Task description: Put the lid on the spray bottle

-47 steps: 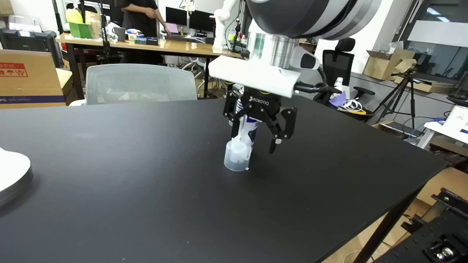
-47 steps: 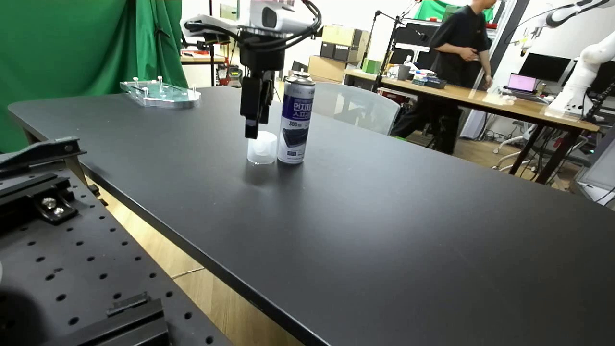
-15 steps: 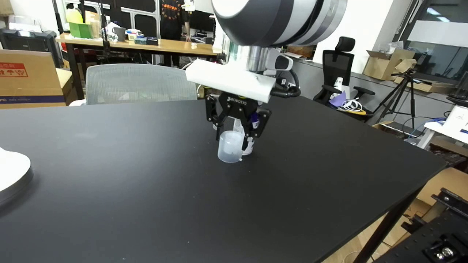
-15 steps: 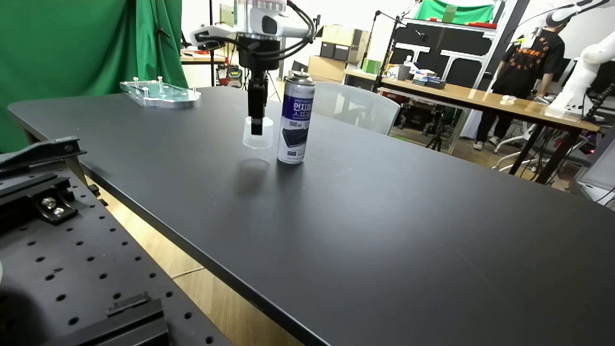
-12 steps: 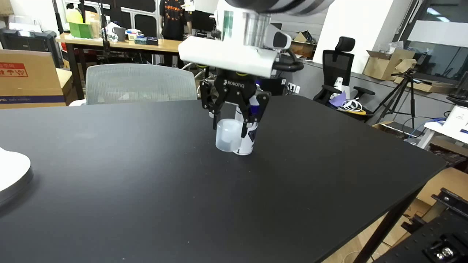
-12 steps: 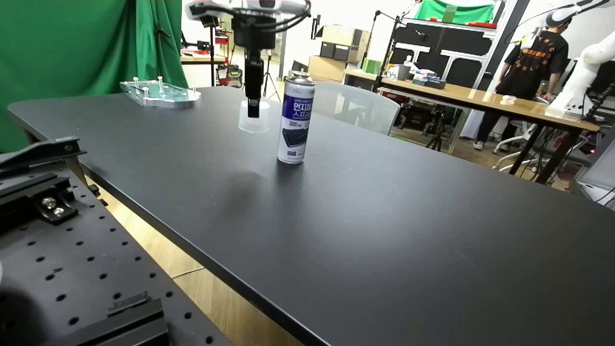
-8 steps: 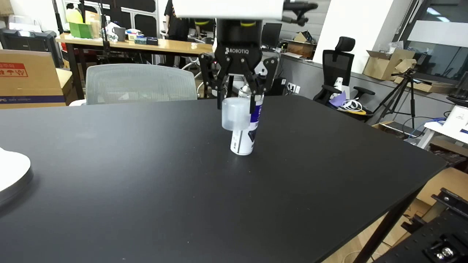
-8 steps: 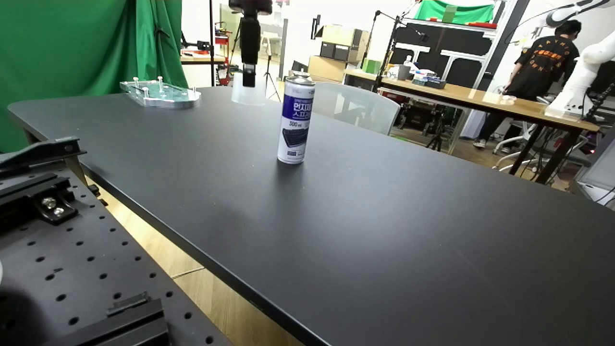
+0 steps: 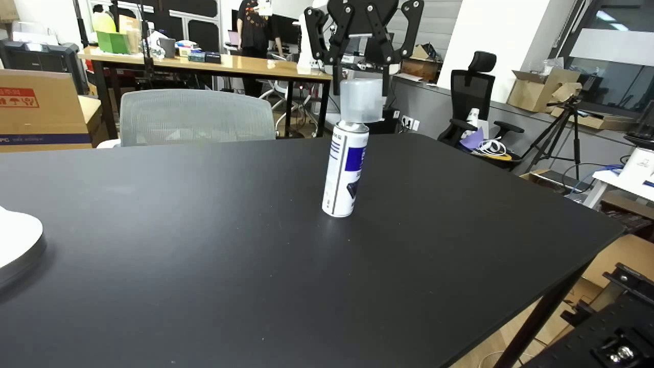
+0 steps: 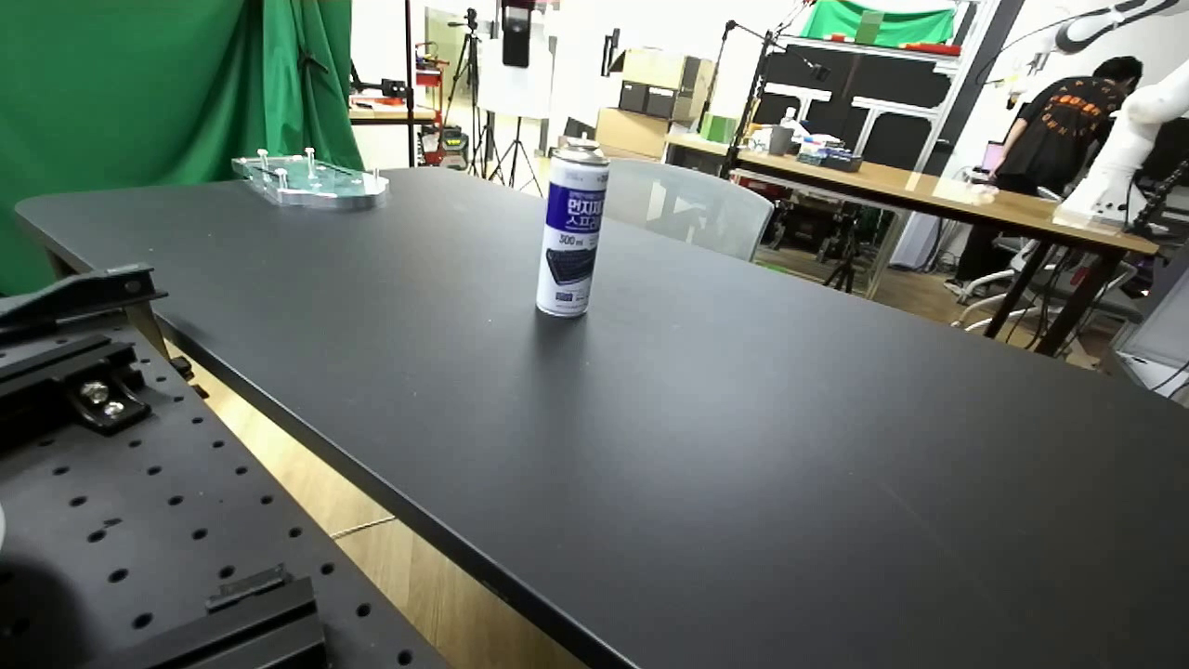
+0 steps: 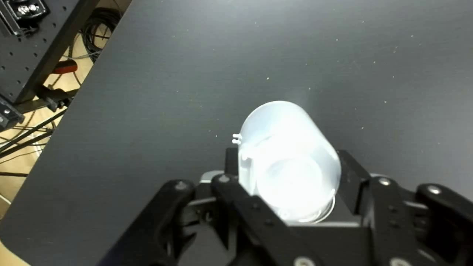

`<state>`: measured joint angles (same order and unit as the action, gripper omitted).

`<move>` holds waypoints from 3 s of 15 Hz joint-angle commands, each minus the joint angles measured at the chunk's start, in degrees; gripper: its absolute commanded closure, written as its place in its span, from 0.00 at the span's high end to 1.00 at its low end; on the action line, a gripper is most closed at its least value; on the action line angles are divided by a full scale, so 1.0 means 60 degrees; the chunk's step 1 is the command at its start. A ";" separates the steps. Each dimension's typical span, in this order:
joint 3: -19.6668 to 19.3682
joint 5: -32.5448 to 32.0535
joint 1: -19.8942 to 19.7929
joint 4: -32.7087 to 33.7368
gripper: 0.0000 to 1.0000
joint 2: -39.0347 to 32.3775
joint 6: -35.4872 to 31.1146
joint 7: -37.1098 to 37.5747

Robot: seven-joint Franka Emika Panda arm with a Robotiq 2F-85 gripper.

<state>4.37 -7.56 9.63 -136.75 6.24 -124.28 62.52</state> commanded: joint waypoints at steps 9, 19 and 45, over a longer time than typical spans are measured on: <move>0.0165 -0.0517 -0.0906 0.0441 0.39 -0.0224 -0.0768 -0.0604; 0.0150 -0.0487 -0.0894 0.0250 0.39 -0.0537 -0.2045 -0.0664; -0.0096 0.0403 -0.1018 -0.0093 0.39 -0.0783 -0.2523 -0.0985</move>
<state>3.98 -5.34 3.88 -136.68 0.88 -138.57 56.83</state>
